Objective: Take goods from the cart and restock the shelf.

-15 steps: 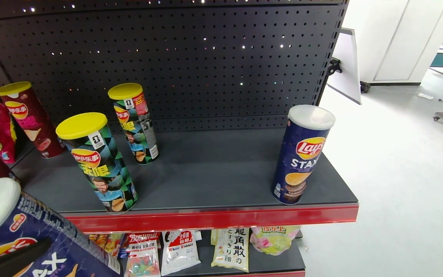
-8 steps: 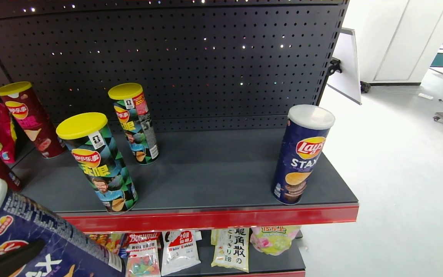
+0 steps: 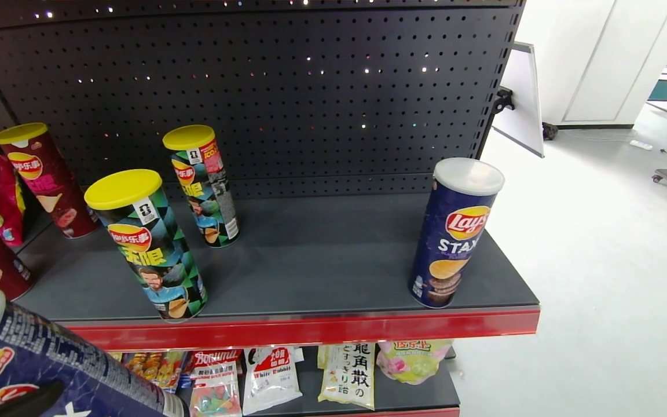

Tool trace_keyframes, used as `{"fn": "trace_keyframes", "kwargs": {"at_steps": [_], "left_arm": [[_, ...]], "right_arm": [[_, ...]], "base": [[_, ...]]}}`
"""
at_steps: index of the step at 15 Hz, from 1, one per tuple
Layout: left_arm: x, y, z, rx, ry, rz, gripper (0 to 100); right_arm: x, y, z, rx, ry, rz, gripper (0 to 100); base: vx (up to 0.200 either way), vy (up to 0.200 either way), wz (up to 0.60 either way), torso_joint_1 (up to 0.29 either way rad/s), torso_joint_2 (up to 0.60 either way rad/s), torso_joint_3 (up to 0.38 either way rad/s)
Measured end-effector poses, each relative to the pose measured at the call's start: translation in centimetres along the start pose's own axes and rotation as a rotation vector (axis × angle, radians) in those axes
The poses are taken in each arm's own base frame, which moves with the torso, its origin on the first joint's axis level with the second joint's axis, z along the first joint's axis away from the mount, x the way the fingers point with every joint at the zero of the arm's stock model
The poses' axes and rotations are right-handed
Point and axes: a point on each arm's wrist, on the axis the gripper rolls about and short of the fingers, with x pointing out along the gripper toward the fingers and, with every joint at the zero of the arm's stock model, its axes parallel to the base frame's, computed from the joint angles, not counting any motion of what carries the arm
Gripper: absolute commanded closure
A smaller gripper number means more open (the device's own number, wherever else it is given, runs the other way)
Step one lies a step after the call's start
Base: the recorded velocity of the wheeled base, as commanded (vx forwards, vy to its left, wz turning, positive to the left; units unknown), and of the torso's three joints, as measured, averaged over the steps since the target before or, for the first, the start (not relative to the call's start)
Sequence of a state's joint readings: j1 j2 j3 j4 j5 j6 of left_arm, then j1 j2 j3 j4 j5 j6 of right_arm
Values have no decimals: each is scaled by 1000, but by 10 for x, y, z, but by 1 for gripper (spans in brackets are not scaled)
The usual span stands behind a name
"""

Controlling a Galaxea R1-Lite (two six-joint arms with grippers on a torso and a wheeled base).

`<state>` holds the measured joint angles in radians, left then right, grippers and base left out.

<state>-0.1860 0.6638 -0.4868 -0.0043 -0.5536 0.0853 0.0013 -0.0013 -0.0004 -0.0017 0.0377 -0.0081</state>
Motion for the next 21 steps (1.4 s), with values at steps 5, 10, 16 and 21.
{"fn": "trace_keyframes", "kwargs": {"at_steps": [5,10,16,21], "left_arm": [[0,0,0,0,0,-1,100],[0,0,-1,-1,1,-2,100],[0,0,-2,-22,4,1,100],[2,1,-2,-29,13,4,100]], "right_arm": [[0,0,0,0,1,3,0],[0,0,0,0,0,3,0],[0,0,0,0,1,3,0],[0,0,0,2,0,3,0]], "base": [[0,0,0,0,0,0],[0,0,-600,2,4,1],[0,0,-100,3,0,-1],[0,0,0,0,0,0]]}}
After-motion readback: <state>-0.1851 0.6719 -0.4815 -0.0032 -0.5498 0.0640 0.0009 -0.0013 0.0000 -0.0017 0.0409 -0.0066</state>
